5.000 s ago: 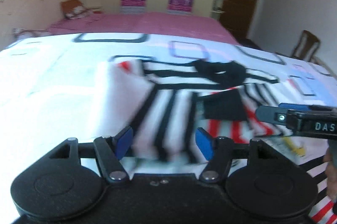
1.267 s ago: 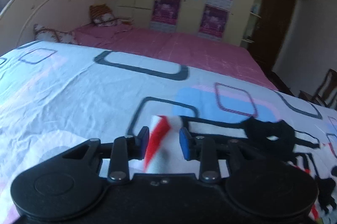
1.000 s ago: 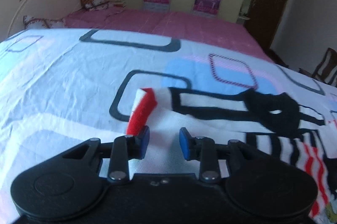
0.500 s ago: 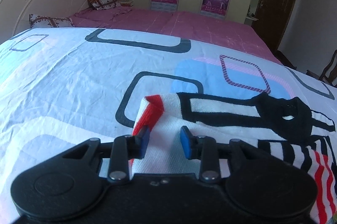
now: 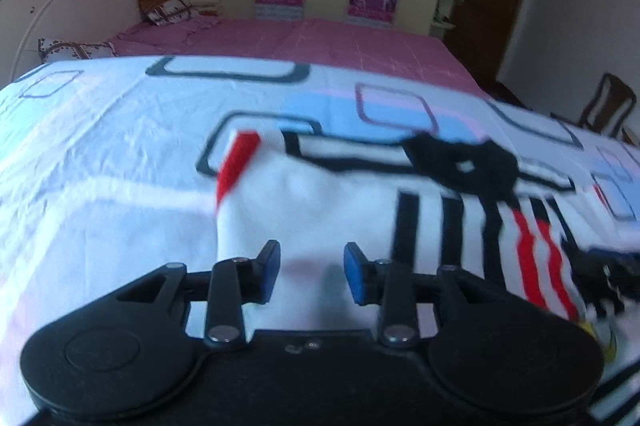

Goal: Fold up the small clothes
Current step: 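Fold the side edge inward with the left tool while the right tool holds the hem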

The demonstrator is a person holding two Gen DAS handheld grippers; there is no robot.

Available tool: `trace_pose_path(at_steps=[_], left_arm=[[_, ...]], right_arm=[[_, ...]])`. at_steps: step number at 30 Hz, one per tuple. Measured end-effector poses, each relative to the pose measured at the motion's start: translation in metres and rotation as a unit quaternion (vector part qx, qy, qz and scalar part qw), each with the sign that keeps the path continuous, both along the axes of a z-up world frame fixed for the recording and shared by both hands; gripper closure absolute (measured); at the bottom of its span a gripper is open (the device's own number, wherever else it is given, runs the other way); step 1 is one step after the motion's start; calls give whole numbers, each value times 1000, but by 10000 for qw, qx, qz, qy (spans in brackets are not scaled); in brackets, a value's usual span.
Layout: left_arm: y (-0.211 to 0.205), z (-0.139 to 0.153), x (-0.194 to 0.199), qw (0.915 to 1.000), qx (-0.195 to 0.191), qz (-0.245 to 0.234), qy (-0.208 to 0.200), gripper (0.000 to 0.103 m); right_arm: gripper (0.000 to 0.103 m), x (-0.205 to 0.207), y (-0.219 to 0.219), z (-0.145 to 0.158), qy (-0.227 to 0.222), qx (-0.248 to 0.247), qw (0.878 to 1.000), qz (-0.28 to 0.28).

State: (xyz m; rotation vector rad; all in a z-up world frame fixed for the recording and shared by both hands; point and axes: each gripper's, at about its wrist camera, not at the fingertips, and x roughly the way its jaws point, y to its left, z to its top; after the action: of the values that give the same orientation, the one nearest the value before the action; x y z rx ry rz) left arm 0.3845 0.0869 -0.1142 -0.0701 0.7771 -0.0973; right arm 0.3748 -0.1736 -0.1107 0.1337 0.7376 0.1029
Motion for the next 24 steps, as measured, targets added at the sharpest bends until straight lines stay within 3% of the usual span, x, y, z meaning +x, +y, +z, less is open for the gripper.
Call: trace_pose_path(at_steps=[5, 12, 17, 24], left_arm=[[-3, -16, -21, 9993, 378, 10, 3, 66], [-2, -20, -24, 9987, 498, 74, -3, 65], [-8, -20, -22, 9978, 653, 127, 63, 65], [-25, -11, -27, 9945, 1001, 281, 97, 65]], right_arm=[[79, -5, -17, -17, 200, -19, 9996, -181], [79, -14, -34, -22, 168, -128, 9995, -218], [79, -12, -34, -19, 242, -184, 9995, -86], [79, -23, -46, -3, 133, 139, 9998, -19]])
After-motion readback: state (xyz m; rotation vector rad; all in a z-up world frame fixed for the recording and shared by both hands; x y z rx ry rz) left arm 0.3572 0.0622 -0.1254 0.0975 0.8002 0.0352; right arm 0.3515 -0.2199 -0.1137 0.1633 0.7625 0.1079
